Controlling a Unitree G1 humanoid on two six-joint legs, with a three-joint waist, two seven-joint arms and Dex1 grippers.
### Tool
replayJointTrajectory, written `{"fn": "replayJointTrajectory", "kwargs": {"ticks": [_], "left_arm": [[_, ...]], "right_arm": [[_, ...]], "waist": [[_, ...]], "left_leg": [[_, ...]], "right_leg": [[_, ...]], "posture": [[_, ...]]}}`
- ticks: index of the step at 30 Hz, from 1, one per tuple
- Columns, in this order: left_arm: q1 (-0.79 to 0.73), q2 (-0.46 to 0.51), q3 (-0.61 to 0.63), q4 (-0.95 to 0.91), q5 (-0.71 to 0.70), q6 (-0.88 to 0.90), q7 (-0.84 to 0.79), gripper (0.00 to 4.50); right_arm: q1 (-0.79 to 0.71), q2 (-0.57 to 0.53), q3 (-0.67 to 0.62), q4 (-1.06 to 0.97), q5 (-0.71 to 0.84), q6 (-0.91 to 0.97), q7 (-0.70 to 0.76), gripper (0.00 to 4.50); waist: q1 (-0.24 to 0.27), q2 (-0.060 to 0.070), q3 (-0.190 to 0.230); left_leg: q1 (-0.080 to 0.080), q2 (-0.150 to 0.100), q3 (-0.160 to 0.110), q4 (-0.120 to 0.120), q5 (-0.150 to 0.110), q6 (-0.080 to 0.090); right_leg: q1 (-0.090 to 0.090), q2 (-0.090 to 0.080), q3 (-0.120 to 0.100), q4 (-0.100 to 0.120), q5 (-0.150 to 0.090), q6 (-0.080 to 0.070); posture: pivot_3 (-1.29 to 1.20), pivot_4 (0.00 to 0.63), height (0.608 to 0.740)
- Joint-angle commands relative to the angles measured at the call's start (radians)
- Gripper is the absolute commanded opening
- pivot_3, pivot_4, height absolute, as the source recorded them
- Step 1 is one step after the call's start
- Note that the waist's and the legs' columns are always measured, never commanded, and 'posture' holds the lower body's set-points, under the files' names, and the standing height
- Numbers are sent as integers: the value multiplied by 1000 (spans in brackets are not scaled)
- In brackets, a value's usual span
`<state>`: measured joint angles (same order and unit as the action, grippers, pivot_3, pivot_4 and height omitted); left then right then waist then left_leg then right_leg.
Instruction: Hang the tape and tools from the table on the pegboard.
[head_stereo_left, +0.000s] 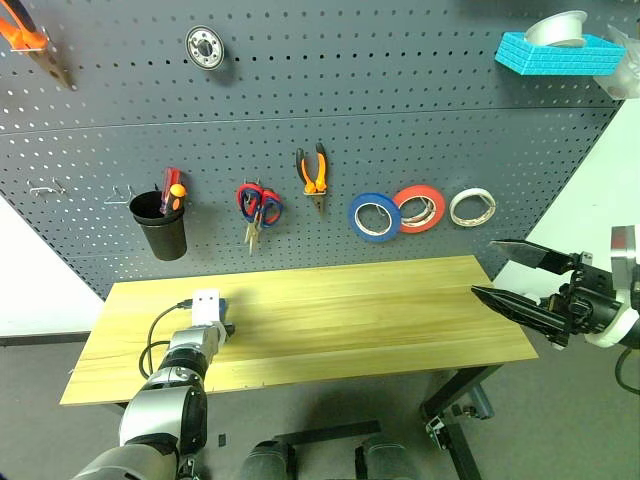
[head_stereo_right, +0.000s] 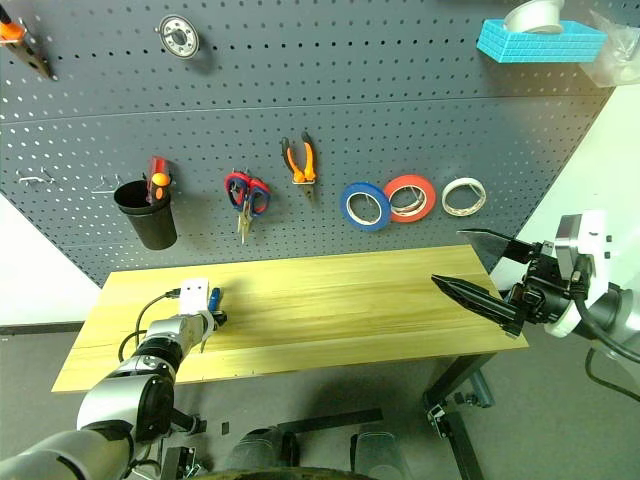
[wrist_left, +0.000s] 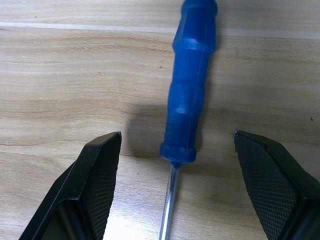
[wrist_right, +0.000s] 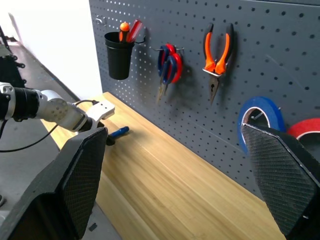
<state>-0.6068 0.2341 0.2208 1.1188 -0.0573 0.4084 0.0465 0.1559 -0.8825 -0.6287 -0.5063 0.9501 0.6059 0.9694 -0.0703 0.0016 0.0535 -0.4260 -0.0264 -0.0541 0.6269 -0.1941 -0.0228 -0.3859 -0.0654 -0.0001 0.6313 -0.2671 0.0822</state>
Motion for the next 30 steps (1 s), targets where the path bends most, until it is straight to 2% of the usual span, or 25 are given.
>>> {"fn": "replayJointTrajectory", "kwargs": {"ticks": [1, 9, 20, 23, 30], "left_arm": [[-31, 7, -4, 2, 0, -21, 1, 3133], [-23, 1, -11, 2, 2, -23, 3, 537], [2, -6, -48, -44, 28, -35, -2, 533], [41, -14, -75, -108, 40, -27, -11, 533], [208, -4, -196, -403, 138, -81, -5, 533]], "right_arm": [[-1, -12, -35, -30, 20, 2, 1, 4500], [8, -14, -45, -39, 29, 11, 0, 4500], [-6, -18, -44, -43, 38, 15, 1, 4500], [-15, -19, -40, -51, 44, 14, 2, 4500], [-27, -12, -43, -73, 83, 14, 12, 4500]], "waist": [[0, 0, 0], [0, 0, 0], [0, 0, 0], [0, 0, 0], [0, 0, 0]], "left_leg": [[0, 0, 0, 0, 0, 0], [0, 0, 0, 0, 0, 0], [0, 0, 0, 0, 0, 0], [0, 0, 0, 0, 0, 0], [0, 0, 0, -3, 0, 0]], "right_leg": [[0, 0, 0, 0, 0, 0], [-1, 0, 0, 0, 0, 0], [-1, 0, 0, 0, 0, 0], [-1, 0, 0, 0, 0, 0], [-2, -1, 3, 0, 0, 0]], "posture": [[-224, 29, 717], [-228, 35, 717], [-225, 34, 717], [-224, 34, 717], [-207, 26, 717]]}}
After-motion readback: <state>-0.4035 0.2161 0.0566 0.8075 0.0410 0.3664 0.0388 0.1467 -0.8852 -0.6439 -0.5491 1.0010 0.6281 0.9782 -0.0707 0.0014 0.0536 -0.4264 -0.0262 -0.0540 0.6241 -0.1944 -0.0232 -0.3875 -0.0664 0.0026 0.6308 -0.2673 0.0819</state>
